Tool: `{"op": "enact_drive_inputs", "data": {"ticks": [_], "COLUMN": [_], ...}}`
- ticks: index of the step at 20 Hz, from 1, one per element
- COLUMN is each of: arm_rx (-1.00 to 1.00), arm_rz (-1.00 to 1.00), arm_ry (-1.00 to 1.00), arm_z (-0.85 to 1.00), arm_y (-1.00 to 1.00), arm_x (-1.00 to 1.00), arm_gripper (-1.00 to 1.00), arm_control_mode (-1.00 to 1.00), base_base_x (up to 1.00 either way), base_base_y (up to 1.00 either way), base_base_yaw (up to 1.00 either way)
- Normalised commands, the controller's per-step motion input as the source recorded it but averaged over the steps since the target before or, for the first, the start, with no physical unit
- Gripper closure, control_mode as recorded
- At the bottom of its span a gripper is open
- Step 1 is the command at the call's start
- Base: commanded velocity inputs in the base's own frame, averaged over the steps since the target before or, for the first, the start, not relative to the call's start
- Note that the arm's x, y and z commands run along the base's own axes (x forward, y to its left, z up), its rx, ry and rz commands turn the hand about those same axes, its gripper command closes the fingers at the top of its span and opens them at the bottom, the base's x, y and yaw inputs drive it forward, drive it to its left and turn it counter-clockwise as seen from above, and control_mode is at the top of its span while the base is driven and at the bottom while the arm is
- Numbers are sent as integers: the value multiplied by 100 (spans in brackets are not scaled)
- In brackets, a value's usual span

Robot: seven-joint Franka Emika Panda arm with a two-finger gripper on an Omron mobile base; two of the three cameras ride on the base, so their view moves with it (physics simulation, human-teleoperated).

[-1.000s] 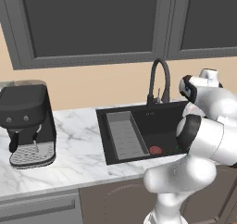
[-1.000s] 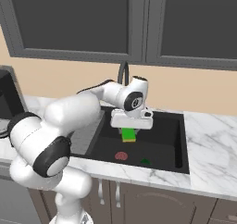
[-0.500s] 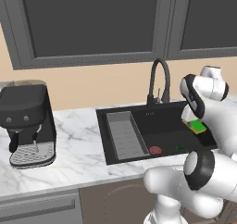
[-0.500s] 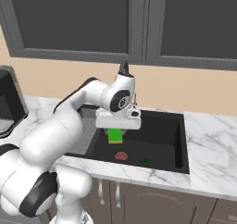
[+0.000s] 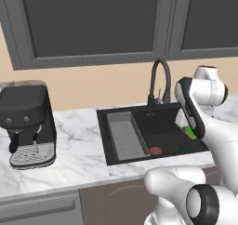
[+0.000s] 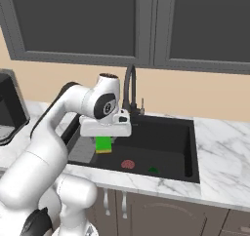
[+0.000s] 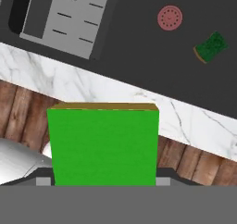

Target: Pick up the sponge and sponge from the sink, and place them back in the cabinet, and close the cabinet doors.

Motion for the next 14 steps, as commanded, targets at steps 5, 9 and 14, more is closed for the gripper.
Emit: {"op": "enact_drive_inputs", "data": {"ticks": [5,9,14], "arm_rx": [-8,-8,-1], "arm_rz": [0,0,0], "arm_ry": [-3,-5,-1], "arm_z": [10,11,31], "arm_y": [43,33,6], "arm_x": [-21,-8,-2], "arm_gripper": [100,100,100], "arm_control_mode": [-100,-100,-100], "base_base_x": [0,0,0], "base_base_y": [0,0,0], "base_base_yaw": [0,0,0]}}
